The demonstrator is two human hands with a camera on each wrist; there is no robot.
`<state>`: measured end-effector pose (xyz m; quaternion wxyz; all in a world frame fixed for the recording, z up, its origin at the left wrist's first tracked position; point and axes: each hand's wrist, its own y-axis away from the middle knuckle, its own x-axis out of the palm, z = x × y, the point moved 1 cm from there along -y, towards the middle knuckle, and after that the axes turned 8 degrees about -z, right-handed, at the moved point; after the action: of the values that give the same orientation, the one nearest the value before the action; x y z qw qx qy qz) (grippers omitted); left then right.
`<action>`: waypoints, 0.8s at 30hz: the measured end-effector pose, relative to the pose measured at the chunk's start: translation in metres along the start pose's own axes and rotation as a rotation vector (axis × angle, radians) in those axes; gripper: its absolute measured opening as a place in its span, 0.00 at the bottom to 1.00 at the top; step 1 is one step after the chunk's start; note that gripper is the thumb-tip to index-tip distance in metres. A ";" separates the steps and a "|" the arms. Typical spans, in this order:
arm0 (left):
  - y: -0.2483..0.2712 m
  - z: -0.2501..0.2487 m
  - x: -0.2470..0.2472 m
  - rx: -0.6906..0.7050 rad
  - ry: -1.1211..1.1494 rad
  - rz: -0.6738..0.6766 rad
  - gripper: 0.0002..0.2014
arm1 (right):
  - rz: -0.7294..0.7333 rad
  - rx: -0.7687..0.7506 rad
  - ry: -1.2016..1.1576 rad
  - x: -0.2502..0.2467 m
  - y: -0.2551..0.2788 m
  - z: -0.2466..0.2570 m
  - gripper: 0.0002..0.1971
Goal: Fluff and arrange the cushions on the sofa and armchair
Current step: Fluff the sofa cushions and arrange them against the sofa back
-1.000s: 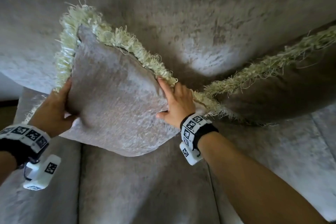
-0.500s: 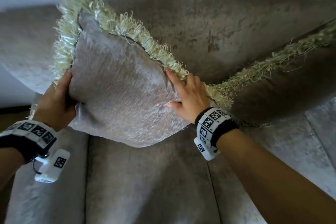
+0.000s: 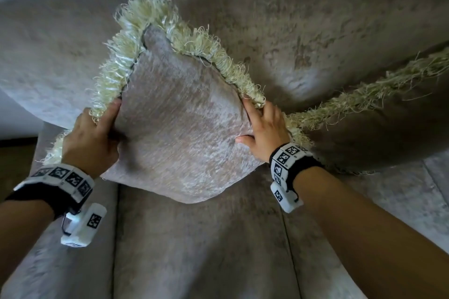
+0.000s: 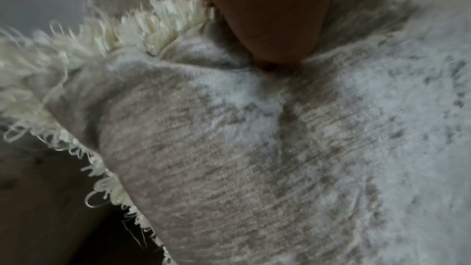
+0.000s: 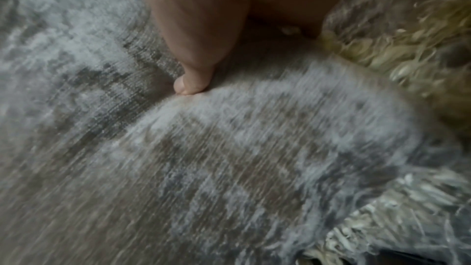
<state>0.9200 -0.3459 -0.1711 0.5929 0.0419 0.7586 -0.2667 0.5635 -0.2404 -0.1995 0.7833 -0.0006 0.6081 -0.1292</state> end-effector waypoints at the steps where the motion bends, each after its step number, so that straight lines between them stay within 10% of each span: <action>1: 0.000 0.001 -0.003 0.019 -0.005 0.021 0.45 | 0.026 -0.002 0.019 -0.001 0.001 -0.001 0.55; 14: 0.008 -0.024 -0.071 -0.114 -0.019 0.175 0.39 | 0.211 0.014 0.104 -0.073 0.024 0.012 0.53; 24: -0.005 -0.089 -0.194 -0.131 0.063 0.300 0.22 | 0.223 0.013 -0.062 -0.225 0.045 0.023 0.23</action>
<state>0.8971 -0.2607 0.0233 0.6035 0.1245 0.7778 -0.1238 0.5434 -0.1550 0.0142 0.8111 0.0682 0.5791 -0.0454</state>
